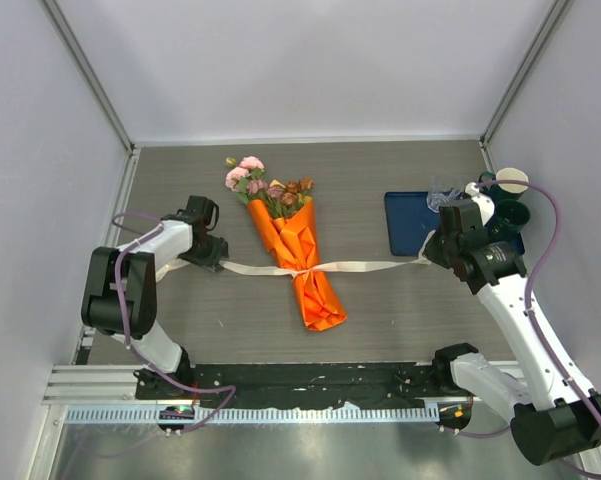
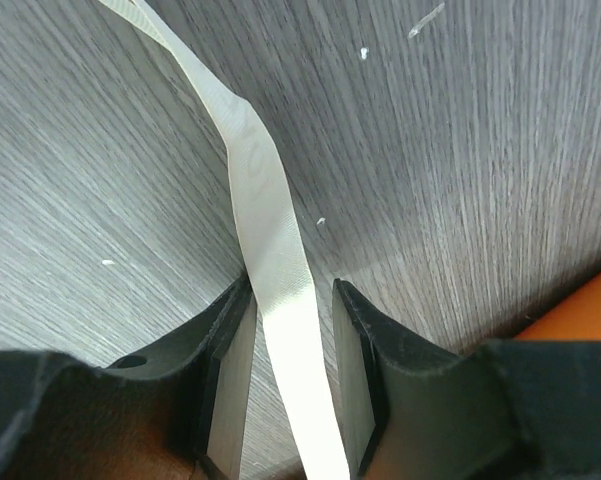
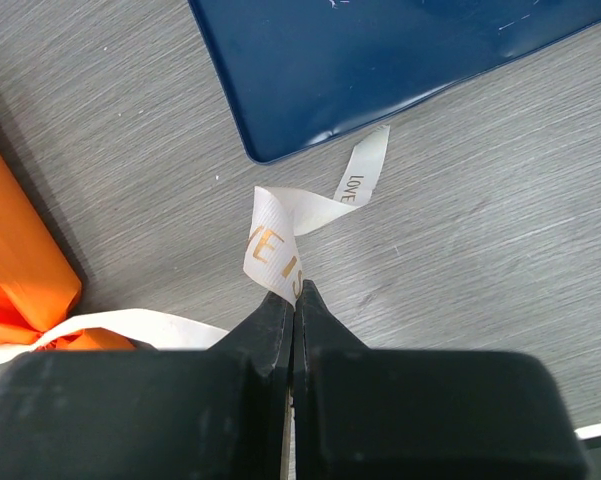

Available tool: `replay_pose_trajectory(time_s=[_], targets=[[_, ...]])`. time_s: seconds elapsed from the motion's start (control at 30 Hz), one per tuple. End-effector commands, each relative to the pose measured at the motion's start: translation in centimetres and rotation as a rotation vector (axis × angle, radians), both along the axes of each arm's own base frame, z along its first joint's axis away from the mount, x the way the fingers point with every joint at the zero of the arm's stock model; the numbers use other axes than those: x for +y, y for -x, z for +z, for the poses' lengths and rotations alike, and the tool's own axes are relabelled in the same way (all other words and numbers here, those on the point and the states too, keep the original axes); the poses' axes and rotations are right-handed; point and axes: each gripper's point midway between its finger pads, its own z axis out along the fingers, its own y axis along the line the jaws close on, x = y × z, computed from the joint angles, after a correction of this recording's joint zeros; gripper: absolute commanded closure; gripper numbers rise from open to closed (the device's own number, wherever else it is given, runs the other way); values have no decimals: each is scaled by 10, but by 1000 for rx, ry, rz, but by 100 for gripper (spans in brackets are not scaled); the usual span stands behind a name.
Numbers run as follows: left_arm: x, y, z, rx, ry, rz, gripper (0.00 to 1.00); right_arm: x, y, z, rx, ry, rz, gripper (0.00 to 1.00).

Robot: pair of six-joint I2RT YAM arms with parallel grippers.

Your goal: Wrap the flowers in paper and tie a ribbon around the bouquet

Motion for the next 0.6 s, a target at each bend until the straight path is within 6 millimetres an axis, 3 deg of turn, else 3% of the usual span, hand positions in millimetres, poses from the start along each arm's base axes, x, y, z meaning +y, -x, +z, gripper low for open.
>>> replay_pose_trajectory(time_s=[0.0,0.07,0.13,0.17,0.23,0.3,0.37,0.4,0.5,0.57], targets=[[21,44,-35,206,-152,36,62,0,-2,11,-51,-18,-2,100],[21,38,-33,168,-164,30,67,-1,0,11,-48,-14,-4,100],[25,35,-31,121,-194,15,80,0,0,8,-44,-12,5,100],[23,18,-17,19,-188,3,87,0,1,4,-36,-10,7,100],[27,14,-4,-52,-224,-22,98,0,2,1,-29,-1,19,100],[24,1,26,-174,-237,-72,100,3,0,1,-34,-6,37,100],[18,2,46,-222,-269,-118,100,7,-1,3,-37,-21,58,100],[9,3,67,-290,-259,-161,100,10,-3,5,-46,-28,68,100],[-7,8,94,-395,-236,-227,100,16,-6,6,-51,-47,98,100],[-33,15,116,-490,-163,-330,100,21,-7,6,-50,-59,129,100]])
